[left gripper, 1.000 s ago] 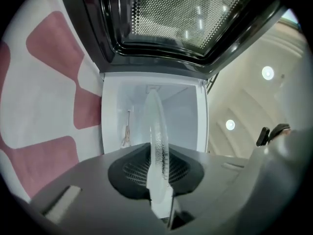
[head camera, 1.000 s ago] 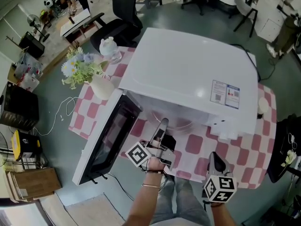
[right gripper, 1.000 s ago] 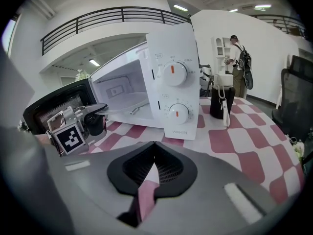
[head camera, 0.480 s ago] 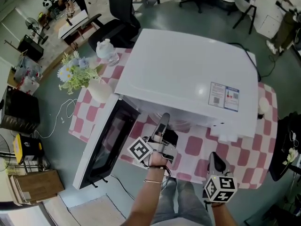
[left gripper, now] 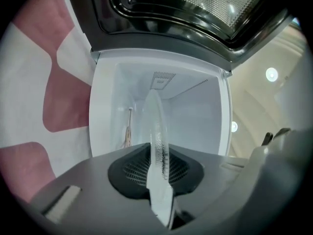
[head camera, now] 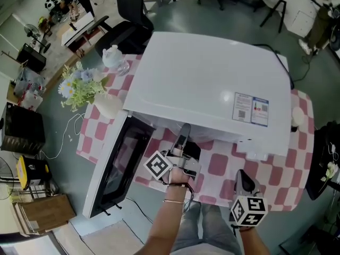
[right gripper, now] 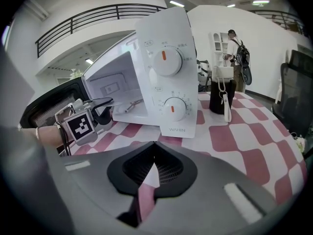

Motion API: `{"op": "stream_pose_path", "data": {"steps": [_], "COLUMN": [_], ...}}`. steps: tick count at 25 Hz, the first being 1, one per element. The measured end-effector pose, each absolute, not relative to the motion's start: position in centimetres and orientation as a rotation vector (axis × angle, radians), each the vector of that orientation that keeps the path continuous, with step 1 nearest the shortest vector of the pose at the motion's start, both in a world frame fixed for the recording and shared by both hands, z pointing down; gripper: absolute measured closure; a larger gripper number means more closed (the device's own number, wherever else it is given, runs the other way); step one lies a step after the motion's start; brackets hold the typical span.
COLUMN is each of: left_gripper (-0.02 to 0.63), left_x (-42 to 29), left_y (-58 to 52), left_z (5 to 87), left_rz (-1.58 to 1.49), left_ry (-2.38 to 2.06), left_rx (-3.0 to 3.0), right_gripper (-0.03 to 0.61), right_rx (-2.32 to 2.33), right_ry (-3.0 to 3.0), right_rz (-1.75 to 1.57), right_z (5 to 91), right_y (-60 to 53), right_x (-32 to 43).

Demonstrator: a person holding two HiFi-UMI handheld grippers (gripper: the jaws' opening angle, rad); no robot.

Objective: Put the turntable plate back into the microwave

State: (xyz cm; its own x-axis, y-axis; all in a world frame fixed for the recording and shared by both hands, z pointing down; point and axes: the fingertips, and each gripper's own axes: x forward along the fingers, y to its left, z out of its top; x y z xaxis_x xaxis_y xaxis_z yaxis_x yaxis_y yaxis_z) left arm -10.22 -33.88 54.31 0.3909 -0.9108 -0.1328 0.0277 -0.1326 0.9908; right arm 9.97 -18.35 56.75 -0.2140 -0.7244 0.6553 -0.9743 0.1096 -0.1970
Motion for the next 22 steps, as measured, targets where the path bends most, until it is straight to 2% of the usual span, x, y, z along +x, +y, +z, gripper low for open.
{"op": "stream_pose_path", "data": {"steps": [22], "left_gripper": [0.571], "left_x": [-9.2], "left_y": [-37.0], "left_z": [54.6], "left_rz": [-0.943], "left_ry": [-0.867], "left_rx": [1.476], "right_gripper": [0.569], "right_rx": [1.632], "right_ry": [-1.975], "right_rz": [0.908], "right_z": [57.8], "right_y": [-18.1], "right_x": [9.8]}}
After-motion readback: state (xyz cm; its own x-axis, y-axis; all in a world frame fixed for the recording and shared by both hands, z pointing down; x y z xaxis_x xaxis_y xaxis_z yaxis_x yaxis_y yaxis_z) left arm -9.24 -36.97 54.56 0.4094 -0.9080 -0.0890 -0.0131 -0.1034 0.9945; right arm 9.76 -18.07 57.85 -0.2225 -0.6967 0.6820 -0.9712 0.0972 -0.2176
